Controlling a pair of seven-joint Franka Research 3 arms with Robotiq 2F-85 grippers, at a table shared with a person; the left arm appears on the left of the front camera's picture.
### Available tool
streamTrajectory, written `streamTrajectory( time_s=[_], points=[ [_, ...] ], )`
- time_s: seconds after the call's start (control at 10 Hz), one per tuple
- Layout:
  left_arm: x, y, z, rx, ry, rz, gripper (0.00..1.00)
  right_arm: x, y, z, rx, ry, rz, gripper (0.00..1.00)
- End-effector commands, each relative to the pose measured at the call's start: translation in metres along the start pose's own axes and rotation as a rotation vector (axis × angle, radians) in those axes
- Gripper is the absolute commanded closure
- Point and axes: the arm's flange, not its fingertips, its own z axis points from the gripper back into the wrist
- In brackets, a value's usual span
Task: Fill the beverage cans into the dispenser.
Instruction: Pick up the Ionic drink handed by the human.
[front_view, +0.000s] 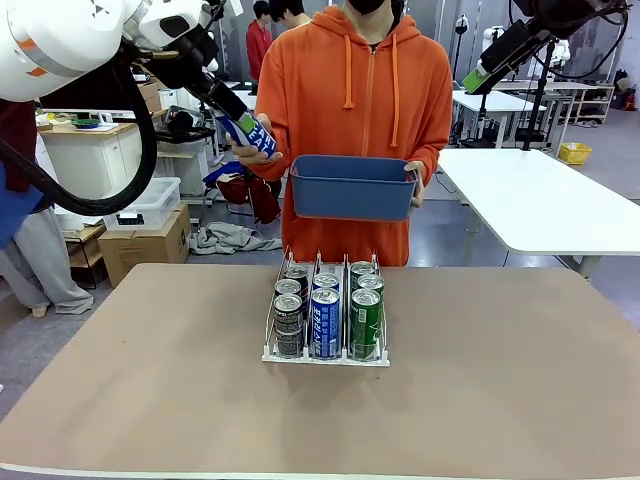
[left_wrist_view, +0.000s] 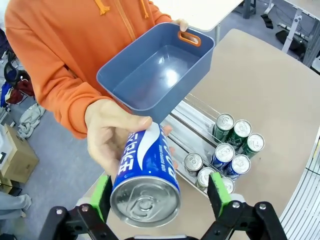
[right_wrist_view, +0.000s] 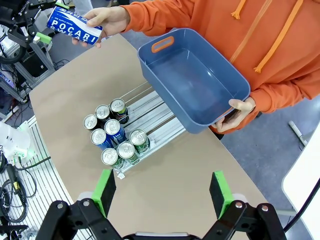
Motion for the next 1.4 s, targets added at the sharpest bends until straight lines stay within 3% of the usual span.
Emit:
streamTrajectory(
  time_s=[0.0, 0.1, 0.2, 0.4, 0.5, 0.6, 0.7, 1.0, 1.1, 1.2, 1.3],
  points=[
    [-0.0107, 0.0026, -0.0071, -0.025, -0.047, -0.004, 0.00, -0.0004, -0.0001, -0.0005, 0.001, 0.003, 0.003, 0.00],
    [-0.0105, 0.0033, -0.0069, -0.070, -0.035, -0.023, 0.00, -0.0004, -0.0001, -0.0005, 0.001, 0.003, 0.003, 0.00],
    [-0.0020, 0.0008, -0.0022, -0.002, -0.002, 0.003, 0.00, -0.0004, -0.0001, -0.0005, 0.001, 0.003, 0.003, 0.00],
    [-0.0020, 0.0008, -0.0022, -0.002, -0.002, 0.003, 0.00, -0.0004, -0.0001, -0.0005, 0.001, 0.003, 0.003, 0.00],
    [-0.0015, 0.0001, -0.0033, -0.014, -0.008, -0.004, 0.14, -0.0004, -0.0001, -0.0005, 0.001, 0.003, 0.003, 0.00],
    [-0.0026, 0.0007, -0.0034, -0.022, -0.013, 0.008, 0.20, -0.0004, -0.0001, -0.0005, 0.001, 0.003, 0.003, 0.00],
    [-0.0027, 0.0016, -0.0027, -0.006, 0.008, 0.005, 0.34, -0.0004, -0.0001, -0.0005, 0.001, 0.003, 0.003, 0.00],
    [-0.0025, 0.0004, -0.0030, -0.006, 0.031, 0.007, 0.59, -0.0004, -0.0001, -0.0005, 0.001, 0.003, 0.003, 0.00],
    [-0.0025, 0.0010, -0.0037, -0.002, 0.047, 0.003, 0.74, -0.0004, -0.0001, -0.0005, 0.001, 0.003, 0.003, 0.00],
    [-0.0031, 0.0006, -0.0036, -0.013, 0.064, -0.003, 0.79, -0.0004, -0.0001, -0.0005, 0.001, 0.003, 0.003, 0.00],
    [-0.0035, 0.0002, -0.0032, -0.010, 0.082, -0.006, 0.94, -0.0004, -0.0001, -0.0005, 0.001, 0.003, 0.003, 0.00]
  ],
)
